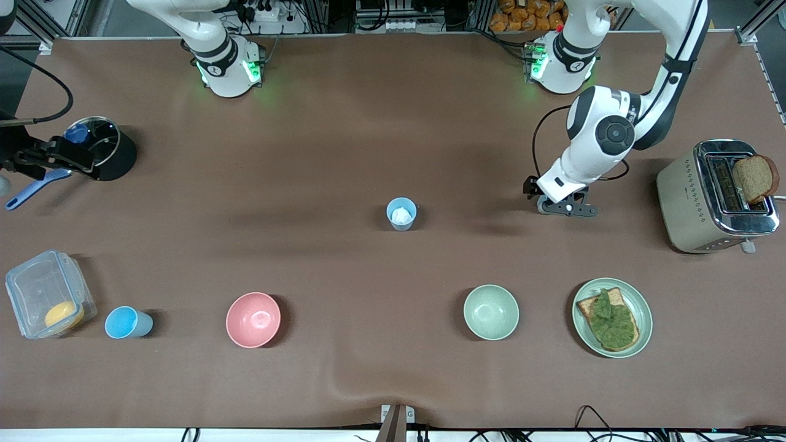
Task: Stack blue cups with both arms
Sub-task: 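Lower the left gripper onto the empty blue cup near the toaster and grasp it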
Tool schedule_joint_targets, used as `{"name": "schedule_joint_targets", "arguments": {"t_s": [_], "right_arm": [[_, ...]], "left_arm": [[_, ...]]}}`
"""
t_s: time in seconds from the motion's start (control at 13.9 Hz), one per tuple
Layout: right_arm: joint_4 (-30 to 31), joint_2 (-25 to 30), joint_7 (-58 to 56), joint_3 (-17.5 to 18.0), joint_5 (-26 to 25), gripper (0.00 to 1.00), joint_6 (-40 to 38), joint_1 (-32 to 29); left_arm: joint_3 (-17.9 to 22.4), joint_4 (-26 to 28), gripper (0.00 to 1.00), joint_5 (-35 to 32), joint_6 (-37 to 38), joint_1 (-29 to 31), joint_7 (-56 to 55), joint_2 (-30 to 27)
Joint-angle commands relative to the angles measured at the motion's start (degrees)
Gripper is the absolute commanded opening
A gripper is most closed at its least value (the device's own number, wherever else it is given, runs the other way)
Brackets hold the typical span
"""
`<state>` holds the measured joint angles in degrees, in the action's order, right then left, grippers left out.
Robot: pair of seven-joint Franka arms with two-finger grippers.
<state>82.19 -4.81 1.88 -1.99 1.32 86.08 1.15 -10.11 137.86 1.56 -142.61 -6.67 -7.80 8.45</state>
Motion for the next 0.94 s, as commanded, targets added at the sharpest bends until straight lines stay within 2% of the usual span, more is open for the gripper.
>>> {"name": "schedule_joint_targets", "arguments": {"t_s": [0.0,0.07,0.14,0.22,0.36,0.5,0.72,0.86], "right_arm": [[3.60,2.88,2.16,1.02,-0.35,1.00,2.16,-0.89],[3.33,2.79,1.21,1.20,-0.79,1.00,2.51,-1.06],[3.24,2.61,0.68,1.02,-0.96,1.00,2.51,-1.32],[3.33,2.78,0.32,0.94,-1.23,1.00,2.60,-1.67],[4.11,4.36,0.32,1.02,-1.23,1.00,0.86,-2.03],[4.21,4.98,-0.03,1.02,-1.14,1.00,-0.65,-2.12],[4.47,5.69,-1.62,1.02,-0.97,1.00,-2.67,-1.94],[4.47,5.69,-1.79,1.02,-0.36,1.00,-2.58,-2.03]], "left_arm": [[0.18,0.40,0.42,1.16,-1.62,-0.18,-0.28,0.78],[0.18,0.40,0.28,1.08,-1.62,-0.18,-0.11,0.87],[0.18,0.40,0.09,1.08,-1.62,-0.18,0.15,0.96],[0.27,0.40,0.00,0.99,-1.53,-0.27,0.16,0.96],[0.27,0.05,0.00,0.81,-0.83,-0.27,0.42,0.35],[0.18,-0.48,0.00,0.72,-0.04,-0.45,0.42,-2.71],[0.01,-7.49,0.00,0.64,10.91,-2.90,0.42,-6.33],[-0.08,-14.86,0.00,0.72,16.81,-7.01,-0.19,-6.25]]}}
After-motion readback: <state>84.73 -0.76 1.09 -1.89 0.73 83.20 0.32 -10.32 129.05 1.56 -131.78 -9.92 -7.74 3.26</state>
